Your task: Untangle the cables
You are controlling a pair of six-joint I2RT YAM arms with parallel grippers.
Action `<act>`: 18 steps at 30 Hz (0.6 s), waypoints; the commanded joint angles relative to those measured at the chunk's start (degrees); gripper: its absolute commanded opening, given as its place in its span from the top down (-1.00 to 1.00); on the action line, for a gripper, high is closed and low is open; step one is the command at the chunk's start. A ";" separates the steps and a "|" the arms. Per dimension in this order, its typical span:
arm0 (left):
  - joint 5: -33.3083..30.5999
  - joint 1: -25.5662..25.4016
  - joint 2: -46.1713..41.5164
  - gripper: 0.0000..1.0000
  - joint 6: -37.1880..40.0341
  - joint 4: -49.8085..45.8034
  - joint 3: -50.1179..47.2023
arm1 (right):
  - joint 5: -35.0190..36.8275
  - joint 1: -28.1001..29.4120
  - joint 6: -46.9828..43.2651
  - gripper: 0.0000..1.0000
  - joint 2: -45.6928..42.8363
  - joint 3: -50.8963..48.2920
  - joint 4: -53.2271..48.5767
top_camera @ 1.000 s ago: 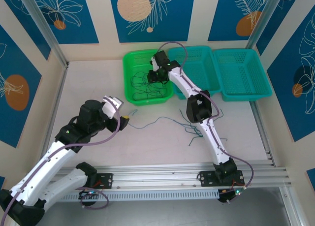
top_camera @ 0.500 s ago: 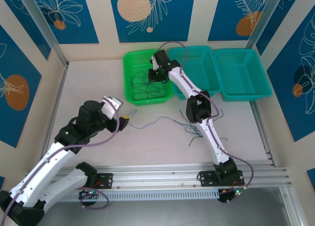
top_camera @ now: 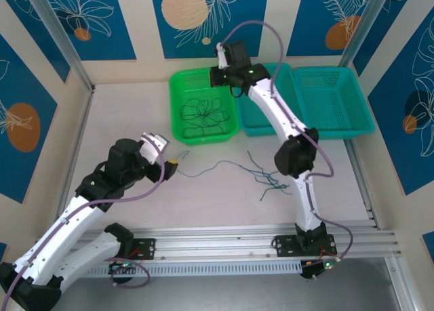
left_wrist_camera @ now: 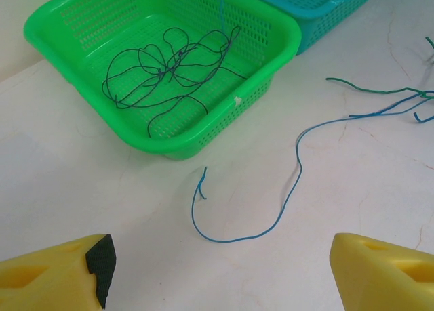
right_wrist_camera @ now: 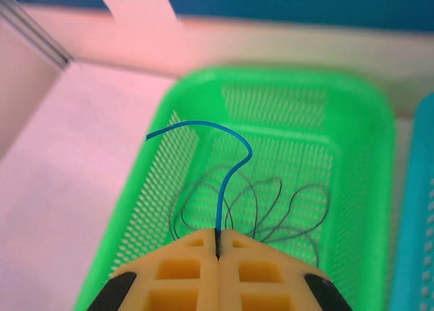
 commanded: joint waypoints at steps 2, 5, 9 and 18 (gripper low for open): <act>1.17 0.70 -0.60 -0.66 1.60 0.95 -0.82 | 8.60 -3.06 -0.39 1.00 -6.25 -6.47 4.77; 1.42 0.81 -0.71 -0.66 1.53 1.08 -0.90 | 11.14 -6.87 -0.24 1.00 -6.19 -9.12 5.08; 1.59 0.79 -0.83 -0.67 1.60 1.27 -1.12 | 9.18 -12.26 1.50 1.00 -3.07 -12.93 6.48; 3.51 0.90 -0.67 -0.68 -2.54 3.25 -1.52 | 0.66 -14.62 5.48 -0.35 -4.87 -15.68 0.25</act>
